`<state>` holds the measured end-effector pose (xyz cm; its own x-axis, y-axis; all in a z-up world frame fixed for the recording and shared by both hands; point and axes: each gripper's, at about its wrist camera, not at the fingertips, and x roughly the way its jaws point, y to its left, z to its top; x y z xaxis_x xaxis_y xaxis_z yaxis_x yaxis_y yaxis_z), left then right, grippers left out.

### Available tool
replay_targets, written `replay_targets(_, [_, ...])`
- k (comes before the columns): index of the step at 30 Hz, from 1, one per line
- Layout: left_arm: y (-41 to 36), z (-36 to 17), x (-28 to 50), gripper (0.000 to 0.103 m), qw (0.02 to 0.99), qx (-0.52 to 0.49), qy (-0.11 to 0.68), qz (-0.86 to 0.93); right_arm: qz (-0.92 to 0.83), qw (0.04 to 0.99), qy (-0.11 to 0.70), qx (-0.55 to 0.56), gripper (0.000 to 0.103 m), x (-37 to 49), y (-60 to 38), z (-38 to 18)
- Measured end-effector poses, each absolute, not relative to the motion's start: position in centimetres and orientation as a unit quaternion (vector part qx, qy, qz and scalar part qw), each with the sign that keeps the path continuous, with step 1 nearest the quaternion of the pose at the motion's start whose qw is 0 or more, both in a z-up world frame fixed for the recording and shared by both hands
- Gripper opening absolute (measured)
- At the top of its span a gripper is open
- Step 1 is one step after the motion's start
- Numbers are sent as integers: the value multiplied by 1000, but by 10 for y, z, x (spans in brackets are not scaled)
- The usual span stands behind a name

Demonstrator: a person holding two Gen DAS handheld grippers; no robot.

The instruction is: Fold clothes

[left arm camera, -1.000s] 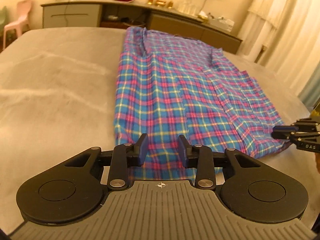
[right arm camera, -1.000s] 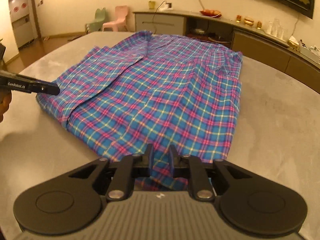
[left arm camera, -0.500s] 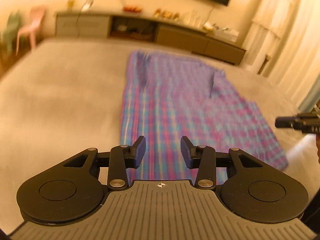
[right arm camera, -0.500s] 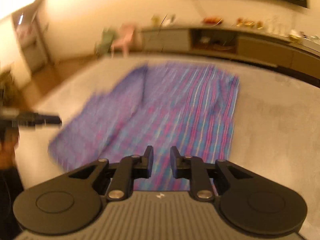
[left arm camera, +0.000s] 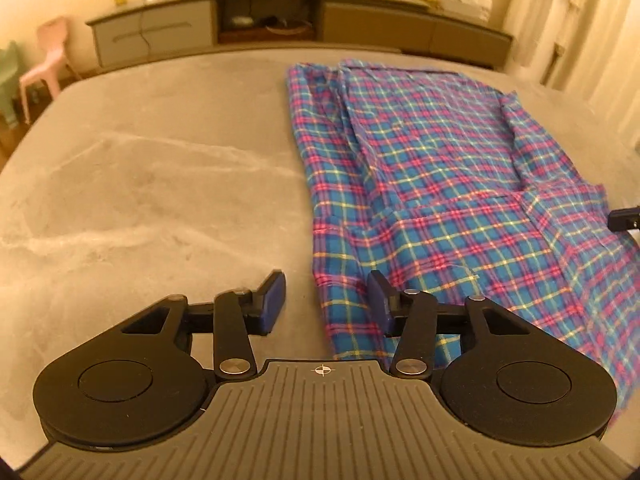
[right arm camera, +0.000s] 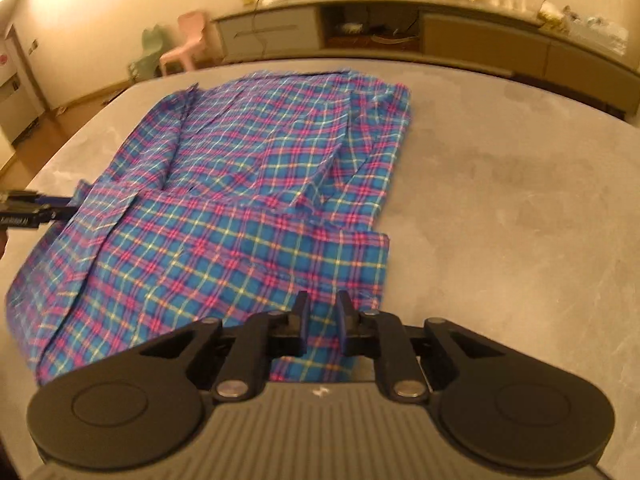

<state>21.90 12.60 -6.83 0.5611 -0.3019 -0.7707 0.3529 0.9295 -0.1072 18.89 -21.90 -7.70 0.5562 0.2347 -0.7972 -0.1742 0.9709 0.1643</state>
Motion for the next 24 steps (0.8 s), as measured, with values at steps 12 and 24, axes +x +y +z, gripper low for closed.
replay_targets(12, [95,-26,358,58,898,57,393,-191,65,915,398,27,55,319,-248,-13])
replay_targets(24, [54,-85,354,63,880,47,420,-220,133,894,426,-42,56,296,-184,-89])
